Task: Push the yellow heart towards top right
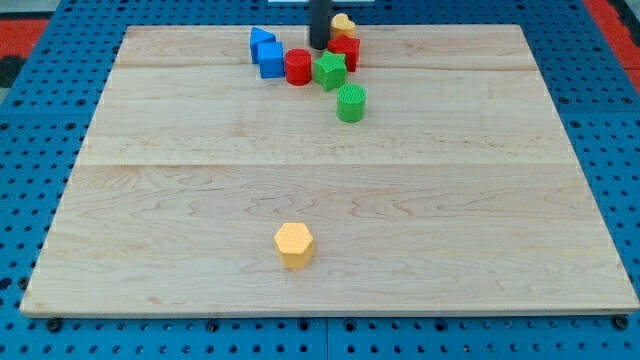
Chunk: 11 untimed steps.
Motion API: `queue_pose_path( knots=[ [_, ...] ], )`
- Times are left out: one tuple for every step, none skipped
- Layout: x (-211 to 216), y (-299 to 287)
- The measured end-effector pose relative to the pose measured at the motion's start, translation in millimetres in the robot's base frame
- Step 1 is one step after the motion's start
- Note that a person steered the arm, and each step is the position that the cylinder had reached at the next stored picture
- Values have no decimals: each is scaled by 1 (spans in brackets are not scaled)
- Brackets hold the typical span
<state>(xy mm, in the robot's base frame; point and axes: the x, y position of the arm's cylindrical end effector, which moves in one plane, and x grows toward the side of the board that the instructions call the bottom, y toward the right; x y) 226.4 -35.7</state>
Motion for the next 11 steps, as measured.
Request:
queue_pose_path(
  knots=[
    [-29, -36],
    [-34, -32],
    [-32, 55],
    [-30, 128],
    [12, 184],
    [85, 192],
    [56, 266],
    [-31, 298],
    [-35, 275],
    [-35, 185],
    [-15, 152]
  ],
)
